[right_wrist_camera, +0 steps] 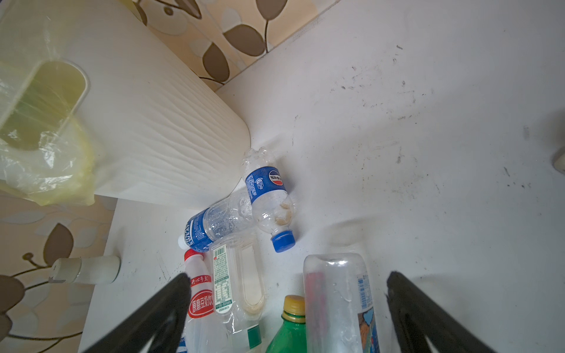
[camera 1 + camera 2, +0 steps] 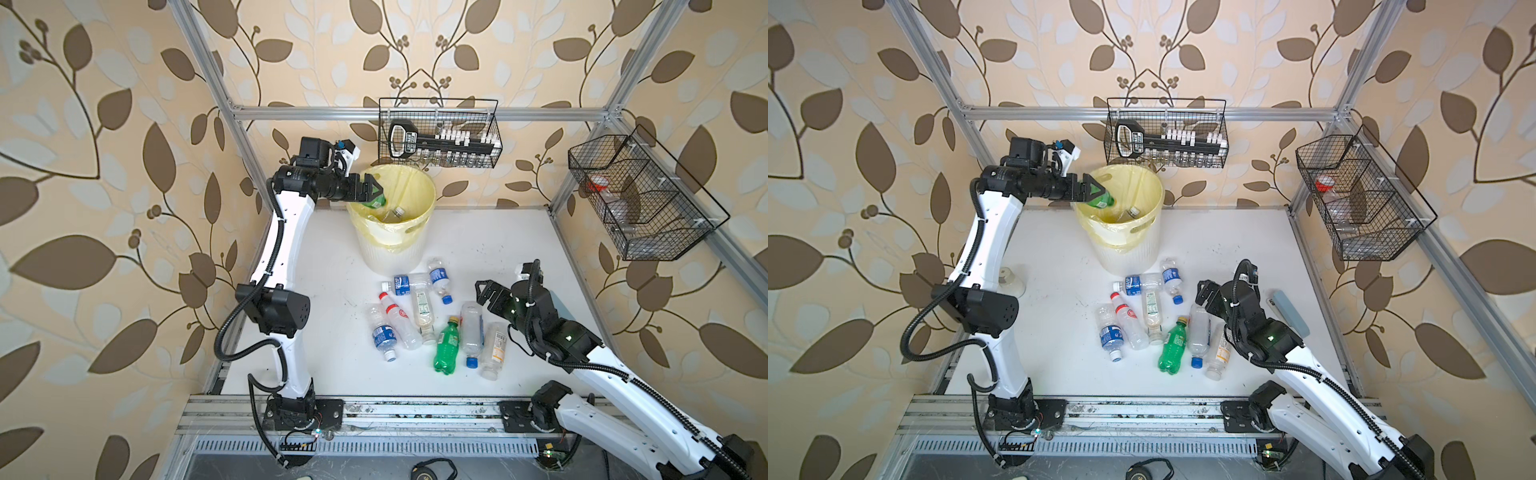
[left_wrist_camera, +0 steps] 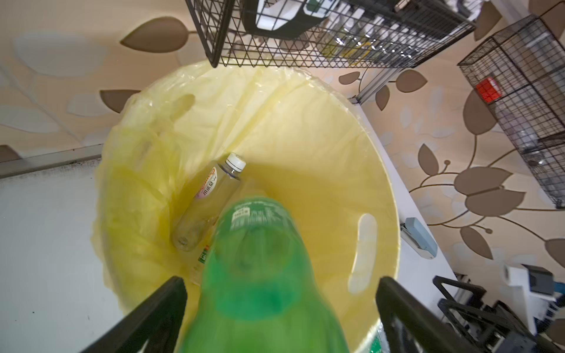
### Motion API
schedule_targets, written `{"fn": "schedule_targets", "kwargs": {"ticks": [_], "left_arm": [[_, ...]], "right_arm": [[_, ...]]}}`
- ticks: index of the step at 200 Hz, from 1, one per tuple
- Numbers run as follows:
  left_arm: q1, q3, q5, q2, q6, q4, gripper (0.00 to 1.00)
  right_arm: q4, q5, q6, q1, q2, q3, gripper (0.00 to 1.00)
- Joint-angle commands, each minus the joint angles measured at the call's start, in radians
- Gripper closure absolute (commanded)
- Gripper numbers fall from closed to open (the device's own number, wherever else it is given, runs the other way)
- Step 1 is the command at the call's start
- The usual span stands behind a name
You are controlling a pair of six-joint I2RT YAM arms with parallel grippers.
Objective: Throw the plastic bottles in the bin
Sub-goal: Throw the plastic bottle into the trash bin.
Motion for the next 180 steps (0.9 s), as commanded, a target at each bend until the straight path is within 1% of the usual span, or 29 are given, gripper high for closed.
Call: {"fn": "schedule_targets", "kwargs": {"ticks": [1,21,63,82,104,133,160,172,180], "left_arm": [[0.038,0.079,-0.072,-0.100,-0.013,-0.060,0.01],[0.039,-0.034,-0.114,-0.217,-0.004,0.024,0.01],[0.040,-0.313,-0.188,-0.438,0.055,0.163,0.01],[0.039,-0.456,-0.245,-0.518,0.083,0.213,0.01],[0.041,-0.560,-0.309,-0.589,0.094,0.231,0.01],[0.042,-0.670,-0.328,-0.644,0.109,0.230,0.01],[0.044,-0.794,-0.312,-0.708,0.112,0.262,0.01],[0.043,-0.852,-0.290,-0.734,0.116,0.275,0.01],[0.043,-0.886,-0.277,-0.749,0.124,0.279,0.01]], "right_arm": [[-0.044,0.035,0.008,-0.004,-0.042,-0.014,0.00],[-0.061,0.057,0.002,-0.005,-0.061,-0.018,0.00],[-0.042,0.045,0.009,-0.009,-0.050,-0.019,0.00],[-0.061,0.080,0.051,-0.010,-0.040,-0.006,0.00],[-0.076,0.098,0.092,-0.005,-0.039,0.000,0.00],[-0.094,0.120,0.143,0.005,-0.071,-0.009,0.00],[-0.092,0.136,0.125,0.017,-0.106,-0.016,0.00],[-0.122,0.104,0.081,0.013,-0.102,0.000,0.00],[-0.166,0.103,0.081,0.009,-0.088,0.022,0.00]]}}
